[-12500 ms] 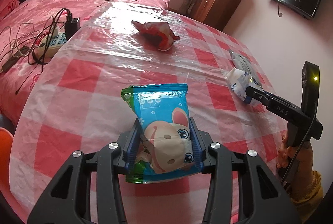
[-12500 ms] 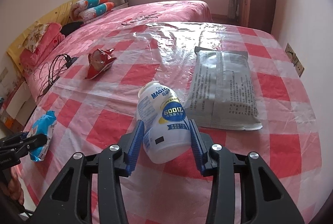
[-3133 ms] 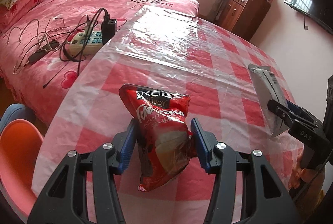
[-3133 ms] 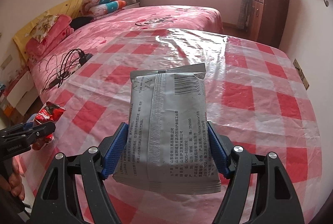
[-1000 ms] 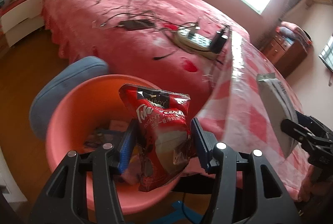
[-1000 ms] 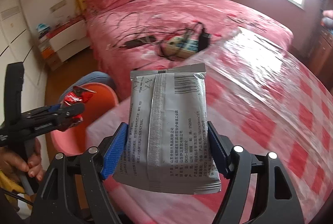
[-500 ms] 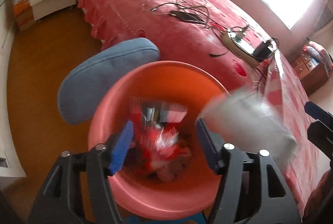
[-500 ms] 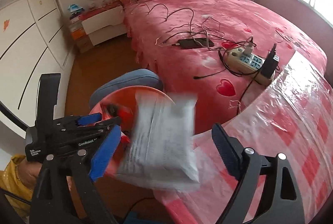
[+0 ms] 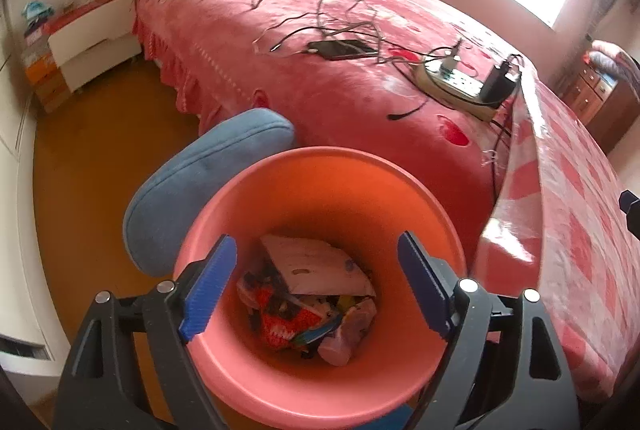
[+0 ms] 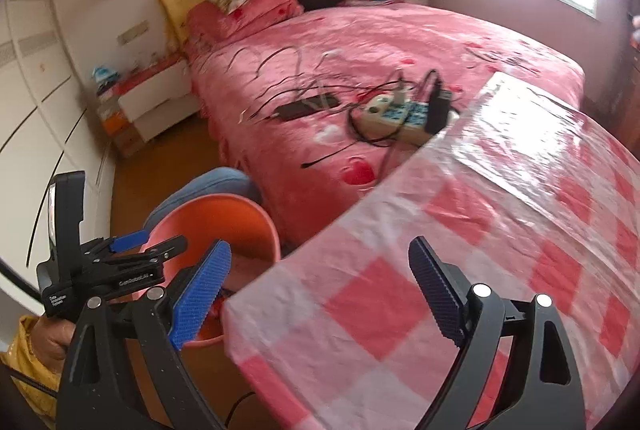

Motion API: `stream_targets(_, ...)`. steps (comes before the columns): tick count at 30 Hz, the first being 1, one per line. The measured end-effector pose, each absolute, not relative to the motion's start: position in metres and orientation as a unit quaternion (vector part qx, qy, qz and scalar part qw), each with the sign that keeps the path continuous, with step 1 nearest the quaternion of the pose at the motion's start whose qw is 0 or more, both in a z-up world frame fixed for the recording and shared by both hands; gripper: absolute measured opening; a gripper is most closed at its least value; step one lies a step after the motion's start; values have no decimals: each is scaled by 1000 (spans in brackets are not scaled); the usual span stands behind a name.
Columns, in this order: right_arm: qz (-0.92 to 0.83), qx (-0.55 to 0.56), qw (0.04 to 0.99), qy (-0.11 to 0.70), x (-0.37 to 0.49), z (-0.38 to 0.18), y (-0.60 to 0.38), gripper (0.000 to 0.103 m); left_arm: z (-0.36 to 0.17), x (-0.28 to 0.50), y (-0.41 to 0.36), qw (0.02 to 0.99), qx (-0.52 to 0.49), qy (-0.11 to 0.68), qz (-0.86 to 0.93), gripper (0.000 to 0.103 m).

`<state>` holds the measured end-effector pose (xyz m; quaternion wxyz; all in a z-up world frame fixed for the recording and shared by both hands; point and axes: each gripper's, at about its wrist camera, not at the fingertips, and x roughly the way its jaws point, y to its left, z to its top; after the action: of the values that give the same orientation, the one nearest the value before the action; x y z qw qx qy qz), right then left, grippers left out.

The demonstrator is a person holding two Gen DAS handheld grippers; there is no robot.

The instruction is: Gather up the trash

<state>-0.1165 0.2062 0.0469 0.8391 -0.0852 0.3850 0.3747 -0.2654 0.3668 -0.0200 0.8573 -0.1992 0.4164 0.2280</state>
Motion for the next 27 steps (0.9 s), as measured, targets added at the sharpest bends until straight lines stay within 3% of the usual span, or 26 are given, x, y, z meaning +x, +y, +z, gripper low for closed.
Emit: stream_targets(27,256,-6,908,333,-108,64,58,90,55,-201,245,917,-112,362,125,94)
